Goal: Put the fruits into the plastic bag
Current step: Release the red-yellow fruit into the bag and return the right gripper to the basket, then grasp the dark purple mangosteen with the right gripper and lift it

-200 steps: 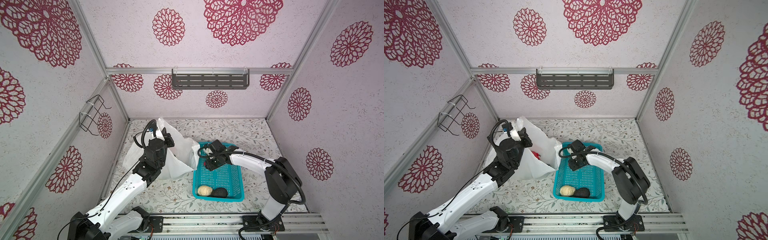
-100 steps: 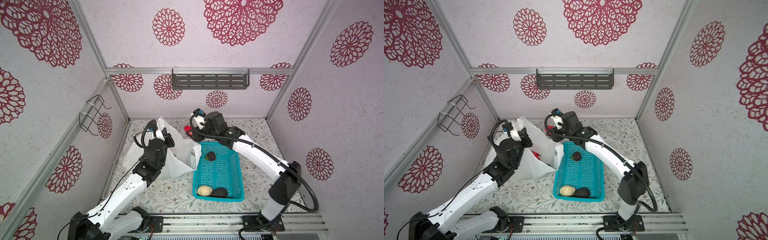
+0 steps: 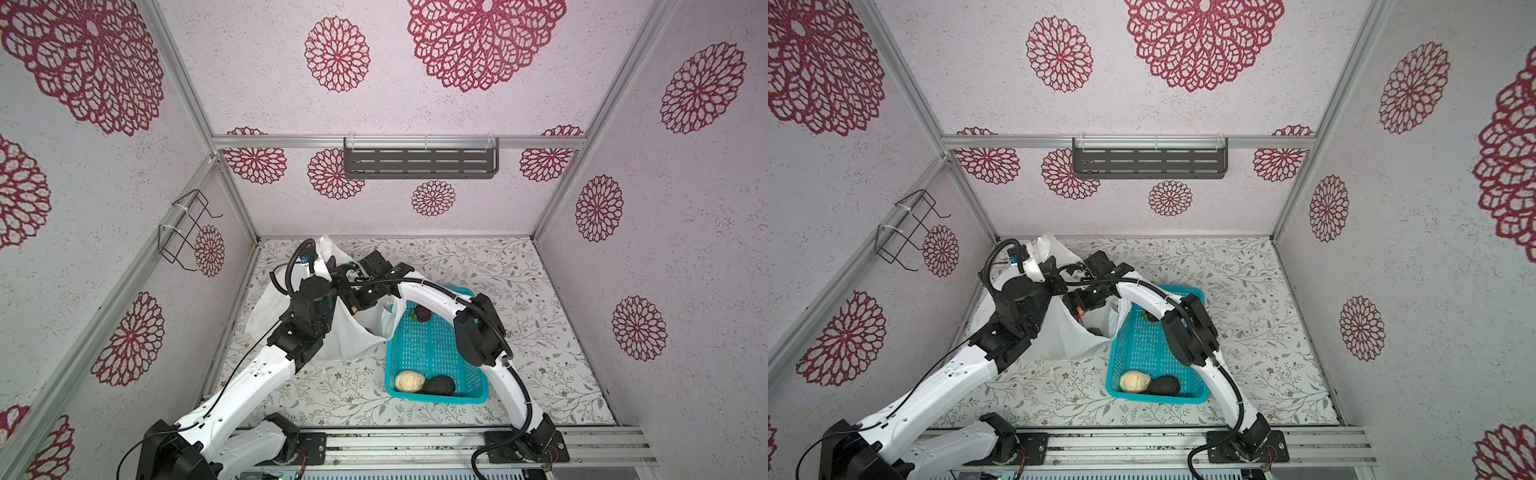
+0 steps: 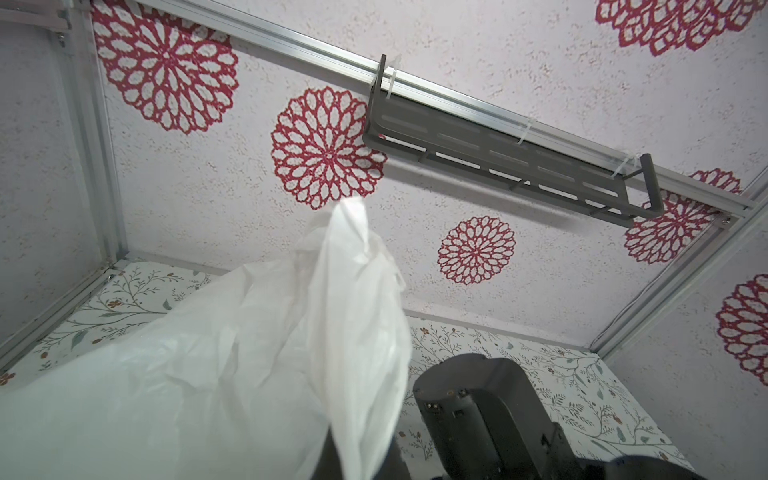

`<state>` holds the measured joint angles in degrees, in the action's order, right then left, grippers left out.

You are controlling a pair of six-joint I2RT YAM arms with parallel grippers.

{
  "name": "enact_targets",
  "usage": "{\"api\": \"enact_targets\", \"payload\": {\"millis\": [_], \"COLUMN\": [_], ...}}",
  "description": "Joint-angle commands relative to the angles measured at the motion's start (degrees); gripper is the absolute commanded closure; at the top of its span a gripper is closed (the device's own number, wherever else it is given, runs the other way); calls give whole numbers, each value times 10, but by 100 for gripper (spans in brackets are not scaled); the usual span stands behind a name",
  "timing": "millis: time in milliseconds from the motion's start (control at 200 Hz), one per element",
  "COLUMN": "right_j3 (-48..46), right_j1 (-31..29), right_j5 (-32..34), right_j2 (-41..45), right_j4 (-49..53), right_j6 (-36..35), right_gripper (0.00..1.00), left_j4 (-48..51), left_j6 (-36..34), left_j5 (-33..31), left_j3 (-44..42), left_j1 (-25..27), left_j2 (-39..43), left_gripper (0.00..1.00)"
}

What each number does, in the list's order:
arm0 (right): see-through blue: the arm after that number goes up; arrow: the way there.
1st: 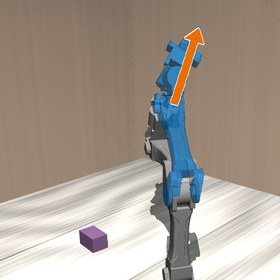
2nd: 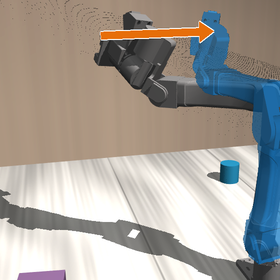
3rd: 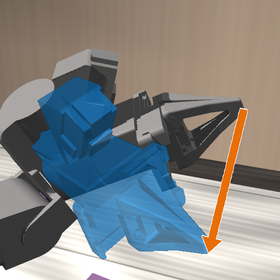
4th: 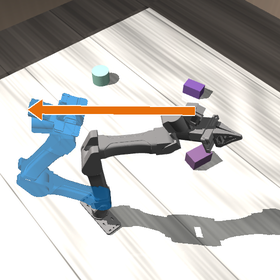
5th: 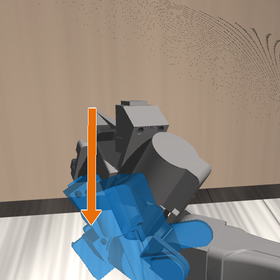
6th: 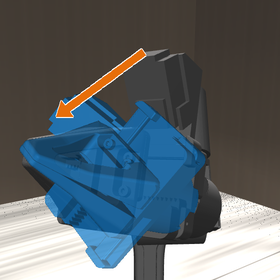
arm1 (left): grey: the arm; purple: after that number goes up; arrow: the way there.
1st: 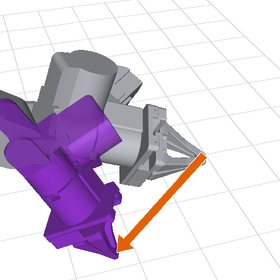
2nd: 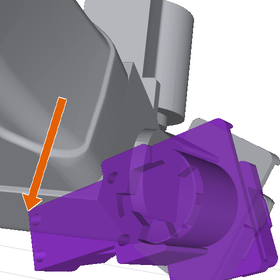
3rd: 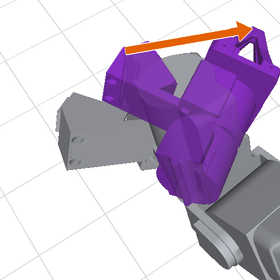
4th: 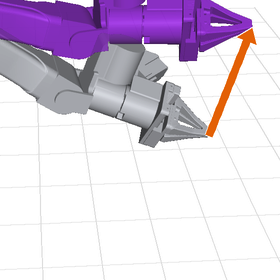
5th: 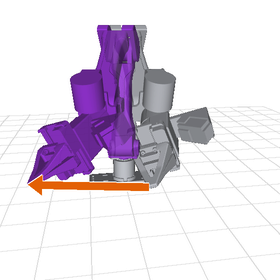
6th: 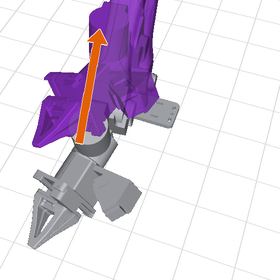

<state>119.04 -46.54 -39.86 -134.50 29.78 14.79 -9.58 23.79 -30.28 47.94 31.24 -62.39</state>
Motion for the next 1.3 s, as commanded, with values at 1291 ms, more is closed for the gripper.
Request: {"api": "enact_targets", "payload": {"millis": [1291], "right_j3": [-538], "right_j1": [153], "right_j5": [316], "right_j2": [361], "right_j4": [-152], "right_j6": [50], "right_gripper": [19], "left_j4": [-23], "left_j6": [11], "left_j5": [-8], "left_j3": [2], "left_j1": [3], "left_j2": [-7], "left_gripper": [100]}}
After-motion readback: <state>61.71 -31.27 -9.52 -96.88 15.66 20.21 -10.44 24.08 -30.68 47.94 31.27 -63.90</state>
